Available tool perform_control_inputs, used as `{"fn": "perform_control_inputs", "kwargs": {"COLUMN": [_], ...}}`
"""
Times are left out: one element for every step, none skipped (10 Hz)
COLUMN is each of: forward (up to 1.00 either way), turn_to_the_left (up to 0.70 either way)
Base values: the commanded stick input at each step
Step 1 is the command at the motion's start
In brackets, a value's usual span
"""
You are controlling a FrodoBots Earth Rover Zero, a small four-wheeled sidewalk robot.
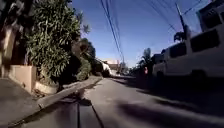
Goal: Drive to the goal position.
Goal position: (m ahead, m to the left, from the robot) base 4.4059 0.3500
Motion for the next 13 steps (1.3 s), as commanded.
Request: {"fn": "perform_control_inputs", "kwargs": {"forward": [1.00,1.00,1.00,1.00,1.00,1.00,1.00,1.00,1.00,1.00,1.00,1.00,1.00], "turn_to_the_left": [0.00,0.00,0.00,0.00,0.00,0.00,0.00,0.00,0.00,0.02,0.04,0.05,0.06]}}
